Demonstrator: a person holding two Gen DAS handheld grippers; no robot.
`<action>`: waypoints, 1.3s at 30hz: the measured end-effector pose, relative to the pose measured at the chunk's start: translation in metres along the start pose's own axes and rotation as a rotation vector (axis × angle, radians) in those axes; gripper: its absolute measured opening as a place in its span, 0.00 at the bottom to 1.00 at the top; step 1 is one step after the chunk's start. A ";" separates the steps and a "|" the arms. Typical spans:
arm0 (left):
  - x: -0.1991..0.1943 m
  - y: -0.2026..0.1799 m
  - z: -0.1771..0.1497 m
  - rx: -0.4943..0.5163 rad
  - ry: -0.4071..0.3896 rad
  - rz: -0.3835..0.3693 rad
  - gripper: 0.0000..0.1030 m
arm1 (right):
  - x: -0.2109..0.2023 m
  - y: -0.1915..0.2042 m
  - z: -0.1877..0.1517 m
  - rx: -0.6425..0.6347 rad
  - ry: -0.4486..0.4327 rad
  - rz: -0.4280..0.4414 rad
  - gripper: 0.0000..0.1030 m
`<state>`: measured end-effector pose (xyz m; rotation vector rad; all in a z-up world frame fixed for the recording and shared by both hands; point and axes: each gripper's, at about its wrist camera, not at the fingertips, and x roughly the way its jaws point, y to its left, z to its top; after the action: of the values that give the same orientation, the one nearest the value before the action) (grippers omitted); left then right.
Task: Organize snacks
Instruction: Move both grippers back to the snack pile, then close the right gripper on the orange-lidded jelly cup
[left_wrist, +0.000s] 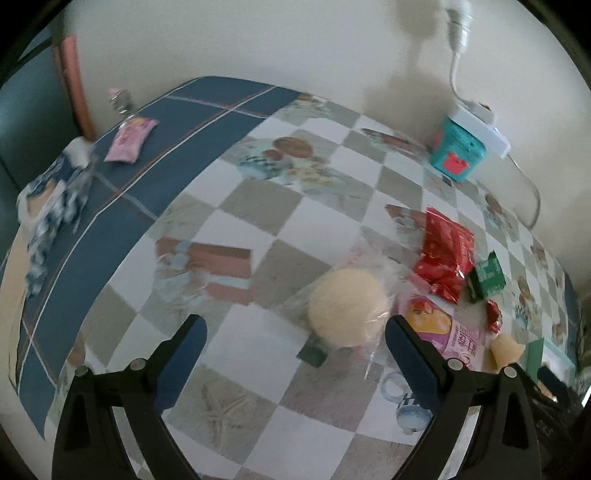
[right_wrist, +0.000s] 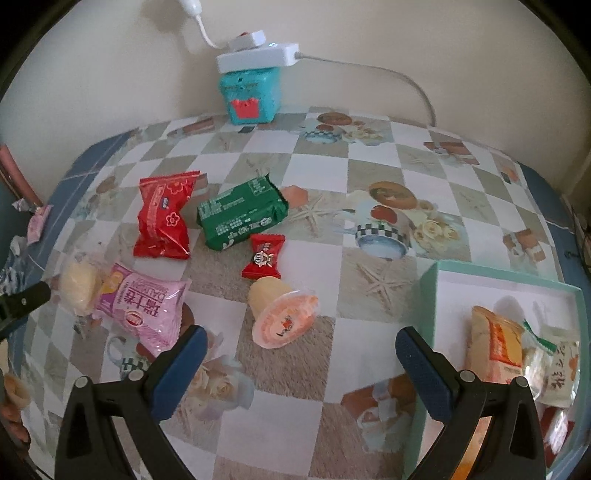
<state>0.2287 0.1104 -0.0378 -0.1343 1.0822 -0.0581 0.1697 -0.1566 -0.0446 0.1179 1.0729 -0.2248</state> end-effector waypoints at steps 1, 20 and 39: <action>0.001 -0.003 0.001 0.011 0.001 0.001 0.95 | 0.002 0.001 0.000 -0.006 -0.001 -0.002 1.00; 0.039 -0.031 0.006 0.088 0.061 -0.013 0.94 | 0.024 0.011 0.006 -0.049 0.007 0.006 0.71; 0.025 -0.035 0.009 0.071 0.033 0.017 0.47 | 0.015 0.003 -0.003 0.010 0.011 0.051 0.48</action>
<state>0.2489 0.0733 -0.0503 -0.0605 1.1130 -0.0831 0.1749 -0.1549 -0.0587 0.1558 1.0783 -0.1838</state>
